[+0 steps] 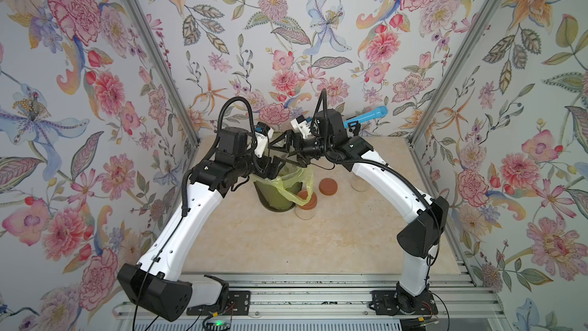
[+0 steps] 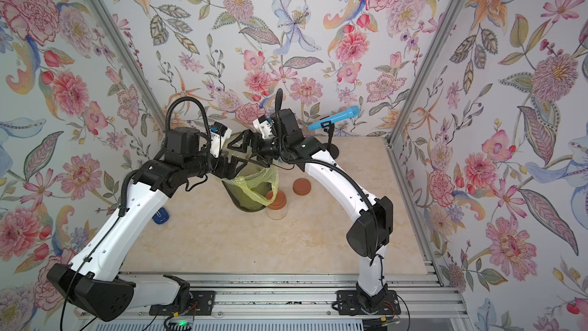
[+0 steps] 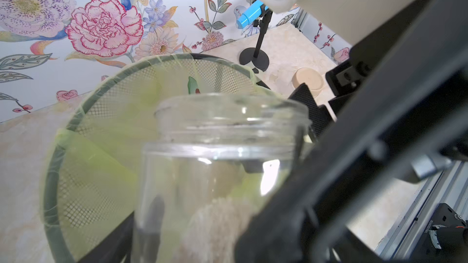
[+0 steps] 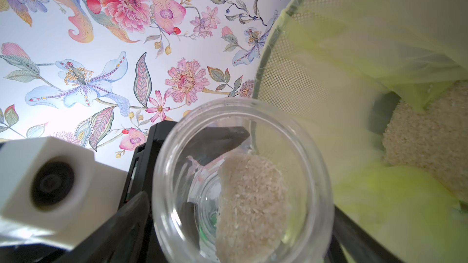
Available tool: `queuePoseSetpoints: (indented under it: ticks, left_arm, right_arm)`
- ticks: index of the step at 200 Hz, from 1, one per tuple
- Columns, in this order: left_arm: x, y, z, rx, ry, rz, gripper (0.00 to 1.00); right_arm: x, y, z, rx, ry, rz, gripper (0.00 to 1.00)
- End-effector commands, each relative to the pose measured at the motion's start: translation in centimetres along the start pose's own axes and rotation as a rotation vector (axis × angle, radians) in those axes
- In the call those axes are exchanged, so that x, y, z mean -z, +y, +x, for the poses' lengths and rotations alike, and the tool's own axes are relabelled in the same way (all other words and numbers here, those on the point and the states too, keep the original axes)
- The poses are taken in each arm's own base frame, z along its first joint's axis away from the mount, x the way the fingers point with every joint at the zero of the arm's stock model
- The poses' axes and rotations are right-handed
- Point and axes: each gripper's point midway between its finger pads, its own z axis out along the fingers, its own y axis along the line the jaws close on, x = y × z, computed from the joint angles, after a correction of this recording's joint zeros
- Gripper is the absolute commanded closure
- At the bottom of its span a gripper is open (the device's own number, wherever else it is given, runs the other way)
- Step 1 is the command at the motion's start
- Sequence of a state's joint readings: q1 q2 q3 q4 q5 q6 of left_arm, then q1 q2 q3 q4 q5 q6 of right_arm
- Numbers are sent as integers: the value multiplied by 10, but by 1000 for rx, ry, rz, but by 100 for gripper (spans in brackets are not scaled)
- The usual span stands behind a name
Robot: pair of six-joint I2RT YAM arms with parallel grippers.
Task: Empty moldy rice from jars
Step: Pour the moldy rice from the jar into the trash bin.
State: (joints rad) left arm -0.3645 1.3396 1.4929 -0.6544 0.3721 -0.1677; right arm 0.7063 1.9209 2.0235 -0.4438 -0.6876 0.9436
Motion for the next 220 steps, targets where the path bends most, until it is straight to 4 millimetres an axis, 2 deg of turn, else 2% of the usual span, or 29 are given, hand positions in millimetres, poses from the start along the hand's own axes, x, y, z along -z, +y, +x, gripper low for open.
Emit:
queuePoseSetpoints:
  ticks: [1,40,63,85,107,120,138,144,149,159,194,220]
  left_arm:
    - [8,-6,-35,-35,-119,38,100]
    - [9,-9,-40,-39,-144,55,100]
    - [10,-10,-41,-37,-163,56,100]
    - [10,-10,-40,-34,-168,61,100]
    - [9,-10,-38,-35,-167,61,100]
    - [10,-9,-36,-37,-167,53,82]
    - [12,-7,-32,-41,-171,37,25]
    - [12,-6,-30,-42,-173,30,10]
    - [12,-6,-29,-42,-176,26,2]
    - [13,-5,-26,-43,-181,20,0]
    - [18,-1,-17,-58,-230,-14,0]
    - [28,2,-16,-87,-291,-50,0]
  right_arm:
    - [-9,14,-5,12,4,-52,0]
    - [-20,19,-6,18,16,-67,0]
    - [-25,18,-7,21,21,-71,7]
    - [-27,17,-7,26,20,-69,18]
    - [-27,17,-8,30,19,-69,41]
    - [-25,18,-9,34,18,-72,58]
    - [-22,20,-10,41,17,-71,81]
    - [-22,21,-10,42,19,-71,86]
    - [-21,21,-10,41,23,-71,92]
    - [-21,22,-11,38,33,-76,100]
    - [-13,31,-15,17,42,-97,100]
    - [-11,29,-14,-26,56,-91,100]
